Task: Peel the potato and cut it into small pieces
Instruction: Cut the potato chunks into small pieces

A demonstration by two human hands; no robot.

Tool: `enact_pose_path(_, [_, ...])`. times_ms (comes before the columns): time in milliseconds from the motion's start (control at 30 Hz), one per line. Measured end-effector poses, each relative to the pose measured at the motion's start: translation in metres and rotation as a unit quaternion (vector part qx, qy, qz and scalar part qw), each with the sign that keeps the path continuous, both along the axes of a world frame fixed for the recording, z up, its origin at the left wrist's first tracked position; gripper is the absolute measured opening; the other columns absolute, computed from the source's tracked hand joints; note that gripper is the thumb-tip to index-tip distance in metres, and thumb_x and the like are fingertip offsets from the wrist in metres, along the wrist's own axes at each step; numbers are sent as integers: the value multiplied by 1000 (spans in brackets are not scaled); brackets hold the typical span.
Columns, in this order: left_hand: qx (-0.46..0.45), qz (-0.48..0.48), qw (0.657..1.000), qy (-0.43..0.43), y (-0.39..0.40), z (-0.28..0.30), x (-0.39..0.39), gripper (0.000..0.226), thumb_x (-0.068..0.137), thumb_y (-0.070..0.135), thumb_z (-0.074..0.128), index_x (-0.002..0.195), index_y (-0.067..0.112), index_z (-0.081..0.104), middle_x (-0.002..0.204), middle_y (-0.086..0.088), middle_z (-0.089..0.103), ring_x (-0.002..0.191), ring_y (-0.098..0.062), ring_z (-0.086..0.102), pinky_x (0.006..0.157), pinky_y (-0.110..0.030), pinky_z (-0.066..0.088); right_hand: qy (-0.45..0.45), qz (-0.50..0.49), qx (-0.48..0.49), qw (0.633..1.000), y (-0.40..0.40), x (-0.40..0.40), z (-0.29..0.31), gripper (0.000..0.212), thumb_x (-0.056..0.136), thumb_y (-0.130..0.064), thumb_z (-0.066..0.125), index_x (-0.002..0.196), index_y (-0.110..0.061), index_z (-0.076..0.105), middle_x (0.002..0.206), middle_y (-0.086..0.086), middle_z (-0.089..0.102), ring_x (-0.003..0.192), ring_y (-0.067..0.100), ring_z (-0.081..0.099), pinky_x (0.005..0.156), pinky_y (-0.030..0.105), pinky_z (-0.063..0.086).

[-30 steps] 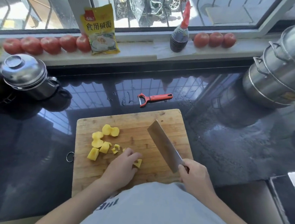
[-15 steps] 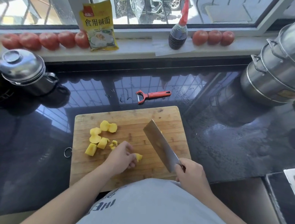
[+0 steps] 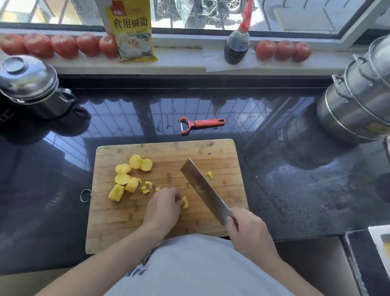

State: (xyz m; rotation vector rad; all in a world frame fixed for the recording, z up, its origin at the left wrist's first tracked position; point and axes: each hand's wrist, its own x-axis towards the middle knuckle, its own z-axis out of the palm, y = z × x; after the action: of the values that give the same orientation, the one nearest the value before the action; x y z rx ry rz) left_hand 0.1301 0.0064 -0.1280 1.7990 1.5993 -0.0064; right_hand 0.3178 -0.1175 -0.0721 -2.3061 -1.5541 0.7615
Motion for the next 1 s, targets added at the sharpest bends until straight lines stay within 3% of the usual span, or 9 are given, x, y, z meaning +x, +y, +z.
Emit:
enact_pose_path(67, [-19,57,998,-31,-4,-3,0,5,98,27,68,93,27,71,95,3,70,92,-20,64,74,-33,47,-39,48,-27,998,2,-4,1,26,101,-21,45,77,-23,35,64,-8,43,58,15,49,61,37,33])
enact_pose_path(167, [-43,119,990,-69,-10,-8,-2,15,96,30,72,82,30,67,80,5,71,77,-18,69,70,-39,59,-109,106,-60,987,5,-14,-1,17,102,-20,46,86,-21,40,71,-4,59,68,28,65,57,36,36])
enact_pose_path(233, [-53,140,984,-94,-11,-11,-1,14,94,29,73,80,30,69,78,7,71,74,-20,71,70,-43,62,-142,139,-36,979,1,-19,-7,21,89,-11,58,78,-21,43,55,-3,53,45,26,58,41,32,30])
enact_pose_path(333, [-45,148,981,-115,-13,-16,3,16,92,27,74,78,30,68,77,8,72,76,-22,72,72,-43,62,-177,170,31,969,-5,-20,-11,11,78,-12,42,71,-19,47,46,-5,38,29,21,39,36,25,15])
enact_pose_path(433, [-40,155,979,-126,-18,-16,3,15,94,23,71,80,30,70,82,9,74,79,-21,72,75,-39,59,-198,197,88,956,-11,-21,-10,17,75,-11,35,71,-18,50,56,-10,26,37,14,23,38,23,14])
enact_pose_path(567, [-50,176,973,-143,-19,-16,1,22,96,23,65,75,30,67,75,7,72,74,-22,71,69,-41,59,-249,203,127,939,-15,-23,-8,45,90,-3,19,72,-17,59,55,-7,37,35,12,38,38,24,16])
enact_pose_path(667, [-68,194,968,-147,-18,-13,1,23,94,19,62,72,24,68,73,0,72,74,-27,70,69,-46,59,-267,205,161,928,-14,-23,-6,59,97,-6,10,69,-17,61,54,-7,39,35,11,40,32,24,22])
enact_pose_path(1000, [-90,206,963,-150,-16,-10,2,21,76,24,56,70,15,74,72,-6,74,78,-35,69,70,-45,59,-312,228,164,907,-16,-23,-22,49,97,-4,21,75,-17,63,60,-6,43,38,10,42,33,24,26])
